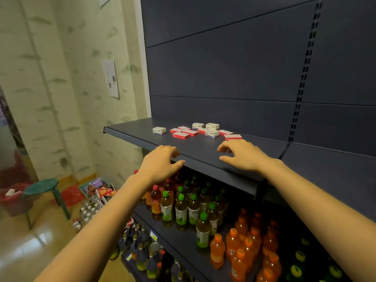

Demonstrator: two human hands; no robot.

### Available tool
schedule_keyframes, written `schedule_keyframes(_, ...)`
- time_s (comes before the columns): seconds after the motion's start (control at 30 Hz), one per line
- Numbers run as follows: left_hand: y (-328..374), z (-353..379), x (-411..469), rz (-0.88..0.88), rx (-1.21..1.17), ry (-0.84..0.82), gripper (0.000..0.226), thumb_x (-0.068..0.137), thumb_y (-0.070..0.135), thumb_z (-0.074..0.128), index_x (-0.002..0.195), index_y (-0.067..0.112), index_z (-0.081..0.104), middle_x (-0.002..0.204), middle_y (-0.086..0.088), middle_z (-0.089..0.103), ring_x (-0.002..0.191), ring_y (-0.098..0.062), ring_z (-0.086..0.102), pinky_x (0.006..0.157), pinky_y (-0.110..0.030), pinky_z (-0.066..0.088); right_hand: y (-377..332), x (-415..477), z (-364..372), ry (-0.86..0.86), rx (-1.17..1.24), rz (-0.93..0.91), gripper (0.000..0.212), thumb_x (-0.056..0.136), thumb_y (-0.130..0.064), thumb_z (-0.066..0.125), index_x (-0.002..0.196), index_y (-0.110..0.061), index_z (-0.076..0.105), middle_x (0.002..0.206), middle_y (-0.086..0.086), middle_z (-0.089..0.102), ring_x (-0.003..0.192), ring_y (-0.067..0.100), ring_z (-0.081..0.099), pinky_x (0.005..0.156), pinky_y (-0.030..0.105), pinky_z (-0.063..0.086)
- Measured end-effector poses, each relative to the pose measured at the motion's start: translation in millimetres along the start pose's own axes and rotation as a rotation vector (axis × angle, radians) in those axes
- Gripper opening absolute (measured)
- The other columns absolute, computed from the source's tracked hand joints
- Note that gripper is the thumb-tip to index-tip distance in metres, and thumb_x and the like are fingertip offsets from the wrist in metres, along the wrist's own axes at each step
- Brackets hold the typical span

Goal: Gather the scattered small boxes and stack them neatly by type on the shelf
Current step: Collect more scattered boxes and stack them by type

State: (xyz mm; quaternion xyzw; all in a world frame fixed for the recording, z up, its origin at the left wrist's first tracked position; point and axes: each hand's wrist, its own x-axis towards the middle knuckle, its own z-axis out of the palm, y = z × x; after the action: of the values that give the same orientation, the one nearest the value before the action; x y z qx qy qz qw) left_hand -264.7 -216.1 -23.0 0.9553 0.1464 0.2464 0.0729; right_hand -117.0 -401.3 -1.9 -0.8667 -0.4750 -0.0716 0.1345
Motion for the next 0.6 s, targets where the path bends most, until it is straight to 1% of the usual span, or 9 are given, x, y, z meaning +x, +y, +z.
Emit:
schedule_keyframes(0.13,-32.3,15.0,33.1,0.013,-0.007,-0.007,0.038,0.088,0.044,0.051,0.115,0.017,0.058,0.119,-0.001,0.060,0.106,-0.015,0.055,0.086,-0.031,0.047,4.0,56.9,14.3,0.024,-0.027,-0.009,0.032,0.092,-0.037,0.049,0.120,-0.022,0.055,0.126,0.000,0.057,0.112,0.017,0.054,0.087,0.032,0.045)
schedule_keyframes(0.2,-49.3,19.9,54.5,0.008,-0.004,-0.007,0.037,0.088,0.043,0.052,0.114,0.017,0.058,0.119,-0.001,0.060,0.109,-0.016,0.053,0.089,-0.034,0.048,7.1,87.2,20.1,0.030,-0.038,-0.010,0.032,0.092,-0.036,0.048,0.119,-0.021,0.056,0.125,0.001,0.057,0.110,0.018,0.054,0.084,0.029,0.042)
schedule_keyframes(0.27,-65.5,23.9,78.1,-0.012,-0.001,-0.017,0.037,0.088,0.043,0.052,0.114,0.018,0.058,0.120,-0.001,0.060,0.111,-0.017,0.053,0.093,-0.039,0.048,10.7,117.4,23.8,0.026,-0.032,0.003,0.030,0.093,-0.033,0.046,0.118,-0.021,0.057,0.124,0.001,0.058,0.109,0.019,0.054,0.082,0.029,0.041)
schedule_keyframes(0.33,-79.8,28.5,102.6,-0.036,0.010,-0.042,0.037,0.089,0.042,0.052,0.116,0.018,0.057,0.123,-0.001,0.059,0.112,-0.019,0.053,0.093,-0.040,0.047,14.4,144.1,26.4,0.022,-0.027,0.022,0.027,0.094,-0.032,0.045,0.116,-0.022,0.058,0.123,0.001,0.059,0.109,0.021,0.055,0.081,0.030,0.040)
schedule_keyframes(0.4,-92.5,34.6,128.0,-0.041,0.023,-0.064,0.038,0.089,0.041,0.051,0.119,0.018,0.055,0.125,-0.002,0.057,0.113,-0.021,0.054,0.094,-0.040,0.047,19.0,168.1,29.1,0.031,-0.032,0.038,0.027,0.094,-0.031,0.044,0.116,-0.023,0.058,0.125,0.000,0.057,0.110,0.022,0.054,0.083,0.032,0.041)
schedule_keyframes(0.5,-109.3,46.0,162.6,-0.024,0.008,-0.107,0.039,0.089,0.036,0.053,0.122,0.017,0.054,0.127,-0.003,0.055,0.115,-0.021,0.052,0.096,-0.042,0.046,24.7,197.3,33.5,0.021,-0.057,0.055,0.029,0.094,-0.031,0.045,0.120,-0.024,0.056,0.129,0.000,0.055,0.112,0.022,0.053,0.090,0.039,0.046)
schedule_keyframes(0.6,-121.7,60.1,192.3,0.045,-0.028,-0.197,0.041,0.089,0.027,0.056,0.128,0.014,0.051,0.132,-0.006,0.052,0.119,-0.021,0.049,0.102,-0.038,0.042,31.0,218.2,38.9,-0.008,-0.081,0.074,0.031,0.094,-0.030,0.044,0.122,-0.024,0.054,0.131,0.000,0.054,0.113,0.022,0.053,0.092,0.040,0.047)
